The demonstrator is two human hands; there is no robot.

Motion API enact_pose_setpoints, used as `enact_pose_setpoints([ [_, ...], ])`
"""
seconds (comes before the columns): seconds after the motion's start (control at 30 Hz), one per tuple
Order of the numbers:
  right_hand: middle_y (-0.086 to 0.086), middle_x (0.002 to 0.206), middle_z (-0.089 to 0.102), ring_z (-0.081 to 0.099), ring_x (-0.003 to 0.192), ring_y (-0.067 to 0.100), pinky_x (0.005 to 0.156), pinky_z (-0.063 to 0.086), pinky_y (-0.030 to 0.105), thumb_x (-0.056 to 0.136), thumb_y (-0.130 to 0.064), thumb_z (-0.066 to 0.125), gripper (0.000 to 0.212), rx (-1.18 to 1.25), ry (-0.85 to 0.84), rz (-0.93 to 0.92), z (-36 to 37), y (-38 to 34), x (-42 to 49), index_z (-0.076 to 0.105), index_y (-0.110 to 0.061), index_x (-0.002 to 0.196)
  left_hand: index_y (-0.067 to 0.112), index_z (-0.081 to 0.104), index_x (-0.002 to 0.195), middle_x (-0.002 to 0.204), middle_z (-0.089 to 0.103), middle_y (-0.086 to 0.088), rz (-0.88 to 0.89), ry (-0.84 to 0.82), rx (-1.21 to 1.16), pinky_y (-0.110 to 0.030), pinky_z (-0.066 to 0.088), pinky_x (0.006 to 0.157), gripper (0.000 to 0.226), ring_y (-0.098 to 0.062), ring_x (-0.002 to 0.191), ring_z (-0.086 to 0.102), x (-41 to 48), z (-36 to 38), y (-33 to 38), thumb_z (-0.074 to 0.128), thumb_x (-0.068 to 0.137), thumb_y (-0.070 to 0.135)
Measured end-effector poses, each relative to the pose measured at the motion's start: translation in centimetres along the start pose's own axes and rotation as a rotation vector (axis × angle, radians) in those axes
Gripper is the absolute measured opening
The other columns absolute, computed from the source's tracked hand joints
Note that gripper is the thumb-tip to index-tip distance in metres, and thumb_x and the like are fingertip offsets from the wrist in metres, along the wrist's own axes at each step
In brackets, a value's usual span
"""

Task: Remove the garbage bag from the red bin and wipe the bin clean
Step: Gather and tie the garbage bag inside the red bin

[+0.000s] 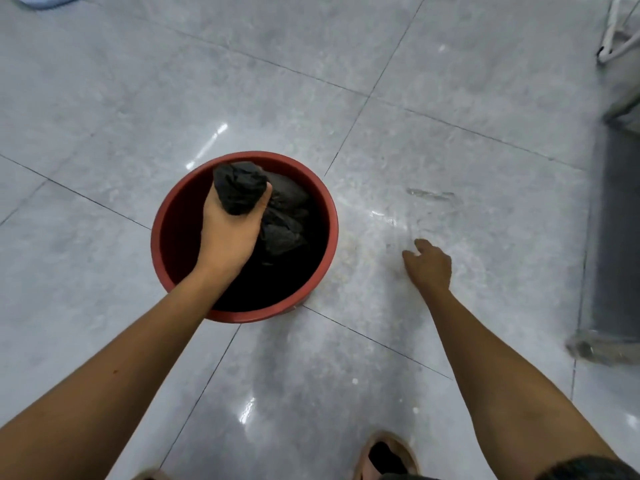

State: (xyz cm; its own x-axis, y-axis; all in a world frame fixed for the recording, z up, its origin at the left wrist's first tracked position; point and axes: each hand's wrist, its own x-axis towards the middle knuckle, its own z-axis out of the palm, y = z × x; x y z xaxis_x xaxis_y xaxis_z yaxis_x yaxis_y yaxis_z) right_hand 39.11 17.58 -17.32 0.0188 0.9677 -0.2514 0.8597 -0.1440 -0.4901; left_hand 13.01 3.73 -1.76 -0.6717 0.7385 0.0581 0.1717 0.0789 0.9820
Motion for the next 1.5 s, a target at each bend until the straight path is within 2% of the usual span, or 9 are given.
enact_pose_setpoints([
  [0.1,0.011,0.079,0.068,0.059,0.073,0.021,0.069,0.044,0.028,0.091,-0.015,0.05,0.023,0.338,0.251,0.039,-2.9,-4.0,-0.1,0.07,-0.005,0.084,0.025,0.068,0.104,0.098,0.072,0.014,-0.026,-0.128,-0.071,-0.01,0.05,0.076,0.023,-0.001,0.099,0.066,-0.4,-0.4,0.6,0.071,0.081,0.031],
  [0.27,0.0,0.098,0.072,0.067,0.081,0.007,0.067,0.047,0.012,0.096,-0.009,0.044,0.02,0.956,0.185,-0.061,-9.6,-15.5,-1.4,0.054,-0.019,0.109,0.024,0.066,0.095,0.091,0.067,0.017,-0.067,-0.15,0.045,-0.004,0.048,0.07,0.014,0.008,0.088,0.065,-1.6,-1.2,1.1,0.071,0.082,0.026],
  [0.43,-0.004,0.084,0.07,0.067,0.074,0.0,0.073,0.049,0.013,0.095,-0.002,0.05,0.024,0.831,-0.365,-0.623,-12.9,-25.0,-7.4,0.065,-0.018,0.102,0.021,0.065,0.099,0.096,0.063,0.015,0.068,-0.1,0.292,-0.027,0.052,0.089,0.023,-0.005,0.093,0.061,-3.1,-2.1,1.9,0.075,0.079,0.019],
  [0.57,0.002,0.084,0.071,0.063,0.078,0.012,0.077,0.052,0.024,0.091,-0.002,0.053,0.029,0.473,-0.645,-0.656,-11.3,-23.9,-11.1,0.072,-0.023,0.09,0.022,0.053,0.117,0.125,0.049,0.001,0.088,-0.027,0.499,-0.03,0.038,0.1,0.043,-0.019,0.116,0.044,-4.6,-2.5,1.6,0.073,0.08,0.026],
  [0.83,-0.004,0.083,0.067,0.06,0.08,0.007,0.074,0.044,0.021,0.09,0.0,0.04,0.04,0.096,-0.595,-0.494,-11.7,-17.6,-11.3,0.073,-0.021,0.084,0.026,0.071,0.095,0.143,0.045,-0.006,0.544,-0.124,1.032,-0.051,0.032,0.104,0.033,-0.028,0.134,0.031,-5.6,-4.0,2.3,0.082,0.064,0.028],
  [1.0,-0.006,0.082,0.065,0.06,0.08,0.012,0.071,0.045,0.025,0.088,-0.003,0.039,0.042,-0.002,-0.548,-0.587,-12.5,-19.1,-11.2,0.064,-0.028,0.066,0.03,0.058,0.122,0.159,0.013,0.007,0.65,-0.456,1.193,-0.052,-0.015,0.112,0.046,-0.022,0.147,-0.006,-3.6,-4.2,3.2,0.062,0.077,0.036],
  [1.2,-0.003,0.096,0.068,0.061,0.092,0.018,0.082,0.048,0.031,0.092,-0.009,0.036,0.04,-0.036,-0.523,-0.597,-12.9,-21.0,-11.0,0.072,-0.024,0.082,0.031,0.055,0.127,0.155,0.016,0.0,0.754,-0.538,1.254,-0.051,-0.016,0.112,0.055,-0.024,0.146,-0.002,-2.4,-4.0,3.6,0.065,0.073,0.036],
  [1.33,0.001,0.07,0.056,0.049,0.066,0.017,0.068,0.041,0.03,0.094,-0.022,0.049,0.03,0.177,-0.557,-0.321,-12.8,-22.2,-10.9,0.068,-0.008,0.075,0.027,0.061,0.117,0.152,0.027,0.003,0.585,-0.353,1.018,-0.041,-0.014,0.114,0.045,-0.019,0.145,0.008,-3.0,-4.2,2.7,0.067,0.074,0.035],
  [1.5,0.001,0.065,0.058,0.053,0.054,0.007,0.05,0.041,0.017,0.091,-0.01,0.062,0.009,1.013,-0.556,-0.227,-14.1,-25.5,-12.0,0.066,-0.006,0.084,0.028,0.065,0.108,0.153,0.022,0.007,0.361,-0.255,0.699,-0.038,-0.002,0.118,0.032,-0.014,0.143,0.008,-3.4,-3.8,2.0,0.071,0.077,0.036],
])
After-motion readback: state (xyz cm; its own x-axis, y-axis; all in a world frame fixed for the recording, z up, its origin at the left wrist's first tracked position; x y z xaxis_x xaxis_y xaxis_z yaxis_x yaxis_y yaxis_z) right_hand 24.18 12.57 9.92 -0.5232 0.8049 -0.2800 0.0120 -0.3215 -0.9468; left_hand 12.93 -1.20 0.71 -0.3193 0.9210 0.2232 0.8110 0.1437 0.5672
